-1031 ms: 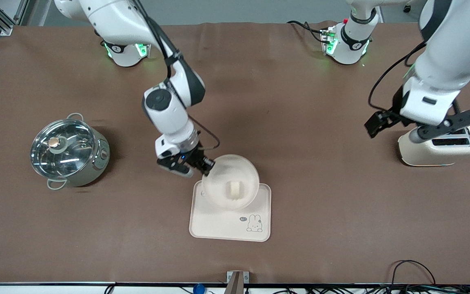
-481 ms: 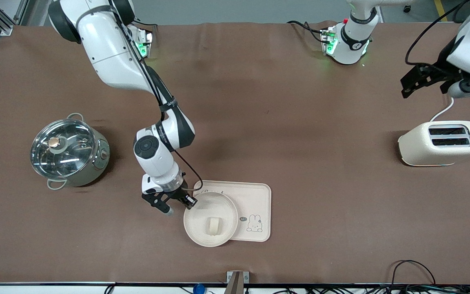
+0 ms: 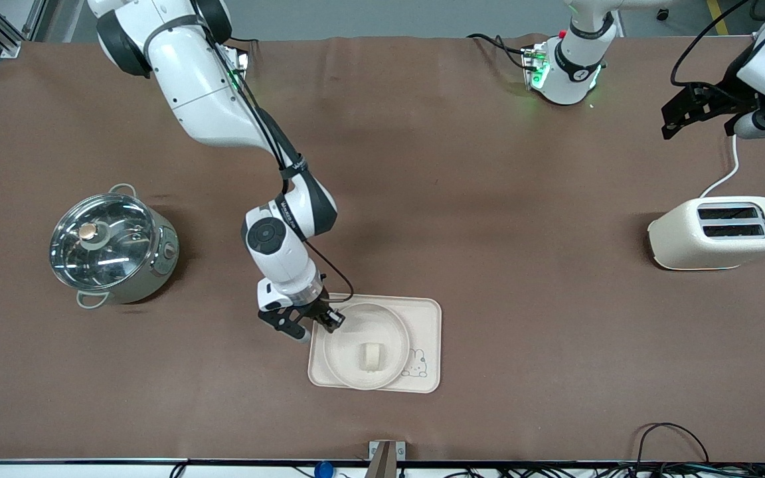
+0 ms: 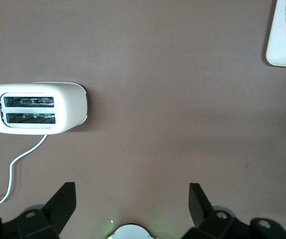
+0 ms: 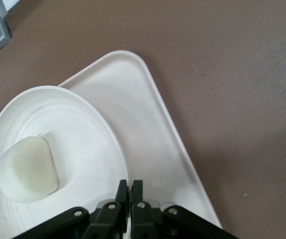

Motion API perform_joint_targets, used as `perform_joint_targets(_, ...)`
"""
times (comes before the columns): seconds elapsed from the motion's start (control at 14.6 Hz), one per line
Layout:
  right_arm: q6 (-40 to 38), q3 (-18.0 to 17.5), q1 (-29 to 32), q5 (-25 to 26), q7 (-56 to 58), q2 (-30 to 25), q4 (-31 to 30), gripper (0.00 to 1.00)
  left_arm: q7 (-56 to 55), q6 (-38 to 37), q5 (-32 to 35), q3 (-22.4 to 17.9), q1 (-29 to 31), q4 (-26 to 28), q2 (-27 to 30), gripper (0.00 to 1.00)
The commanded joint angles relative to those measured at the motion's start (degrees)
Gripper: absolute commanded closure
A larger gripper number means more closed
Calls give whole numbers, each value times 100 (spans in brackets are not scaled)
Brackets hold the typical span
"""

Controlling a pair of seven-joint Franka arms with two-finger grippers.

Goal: Place bun in plate and plate on tray

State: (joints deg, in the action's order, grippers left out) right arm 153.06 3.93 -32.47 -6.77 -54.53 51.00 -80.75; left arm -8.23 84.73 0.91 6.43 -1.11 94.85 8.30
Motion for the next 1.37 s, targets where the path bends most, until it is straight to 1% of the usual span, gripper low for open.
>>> perform_joint_targets(0.0, 40, -6, 12, -18, -75, 16, 25, 100, 49, -62, -39, 16, -38, -63, -64, 0)
perform_joint_targets(0.14, 66, 2, -32, -9, -93, -2, -55, 99, 49, -62, -30, 25, -47, -98, -74, 0)
perform_joint_targets(0.21, 66, 3, -32, -9, -136, 7, -64, 93, 58, -62, -39, 25, -38, -125, -91, 0)
perform_joint_targets(0.41, 75, 3, -41, -17, -207, -11, -108, 24, 58, -62, -47, 25, -38, -151, -144, 0)
perform_joint_targets(0.48, 49, 3, -58, -26, -207, -28, -108, 6, 58, -62, -47, 25, -38, -169, -170, 0)
perform_joint_targets(0.55, 40, 3, -49, -26, -181, -107, -108, 0, 58, -62, -47, 25, -38, -195, -179, 0)
perform_joint_targets(0.82, -100, 3, 29, -35, -146, -651, -108, 0, 58, -62, -65, 25, -47, -230, -232, 0)
perform_joint_targets(0.96, -722, 46, 143, 0, -14, -1028, -90, 0, 58, -62, -74, 25, -38, -222, -232, 0)
perform_joint_targets(1.03, -1003, 81, 275, 0, 239, -1257, -99, 0, 58, -62, -74, 25, -38, -222, -232, 0)
perform_joint_targets(1.17, -1732, 82, 591, -8, 740, -1696, -108, 0, 67, -62, -74, 25, -21, -222, -223, 0)
perform_joint_targets(1.31, -2348, 99, 951, 0, 812, -2240, -308, 0, 58, -62, -74, 25, -21, -230, -223, 0)
